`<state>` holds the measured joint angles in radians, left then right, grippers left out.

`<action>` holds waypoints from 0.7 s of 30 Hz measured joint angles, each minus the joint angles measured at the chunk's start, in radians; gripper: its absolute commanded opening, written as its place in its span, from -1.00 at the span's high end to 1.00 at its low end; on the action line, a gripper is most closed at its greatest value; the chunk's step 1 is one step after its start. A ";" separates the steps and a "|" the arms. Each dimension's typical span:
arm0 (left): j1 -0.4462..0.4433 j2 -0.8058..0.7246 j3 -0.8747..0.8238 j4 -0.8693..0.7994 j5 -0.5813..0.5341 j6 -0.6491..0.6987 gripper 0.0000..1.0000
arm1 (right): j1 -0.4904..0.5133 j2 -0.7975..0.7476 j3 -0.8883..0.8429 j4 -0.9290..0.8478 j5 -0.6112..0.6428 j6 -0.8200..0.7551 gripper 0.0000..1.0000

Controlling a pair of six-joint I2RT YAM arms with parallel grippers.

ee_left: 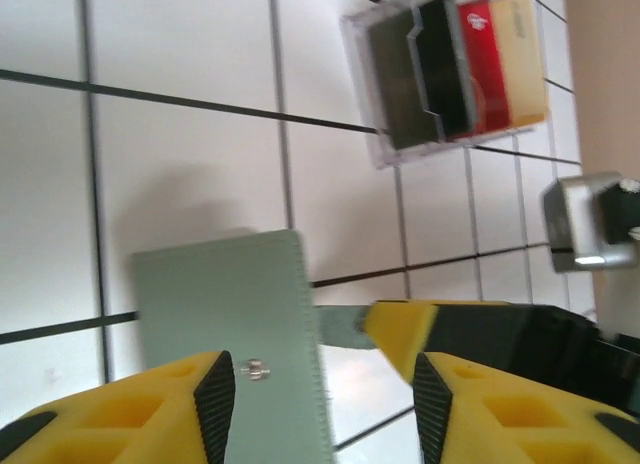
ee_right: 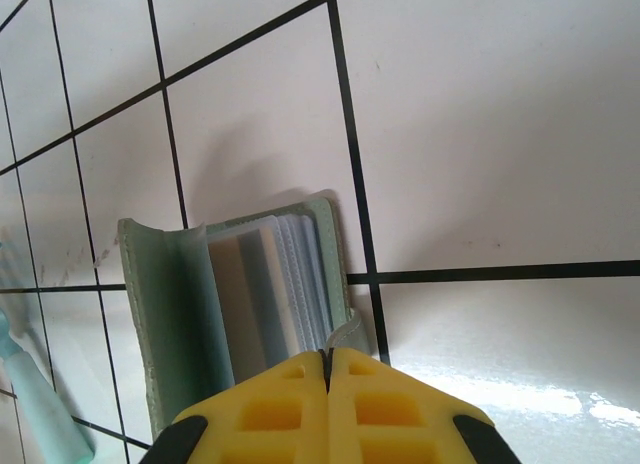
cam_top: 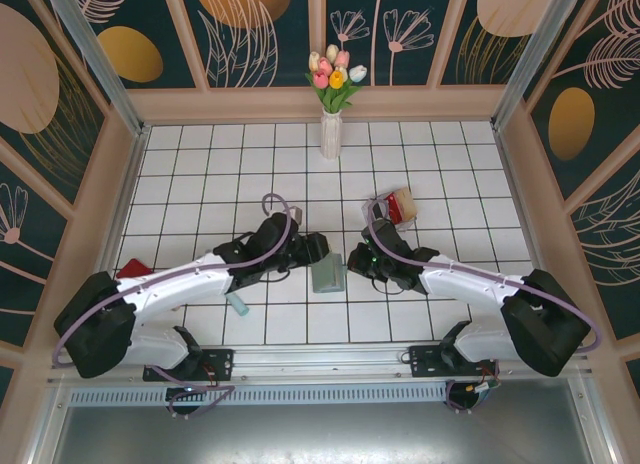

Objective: Put the credit cards into the card holder

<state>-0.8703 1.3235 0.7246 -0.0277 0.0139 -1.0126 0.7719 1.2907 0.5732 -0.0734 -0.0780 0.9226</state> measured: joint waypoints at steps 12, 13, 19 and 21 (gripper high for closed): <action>0.002 0.174 -0.048 -0.004 0.038 0.002 0.08 | 0.000 0.008 0.009 0.007 -0.013 -0.006 0.93; 0.002 0.188 -0.045 0.002 0.048 0.002 0.09 | 0.000 0.008 0.010 0.009 -0.019 -0.007 0.93; 0.001 0.271 -0.019 0.040 0.088 0.010 0.15 | 0.000 0.008 0.010 0.030 -0.055 -0.011 0.91; 0.001 0.290 -0.013 0.050 0.094 0.013 0.17 | 0.000 0.008 0.011 0.035 -0.064 -0.016 0.90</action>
<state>-0.8696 1.6138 0.7113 0.0223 0.1081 -0.9997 0.7719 1.2987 0.5846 -0.0380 -0.1425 0.9066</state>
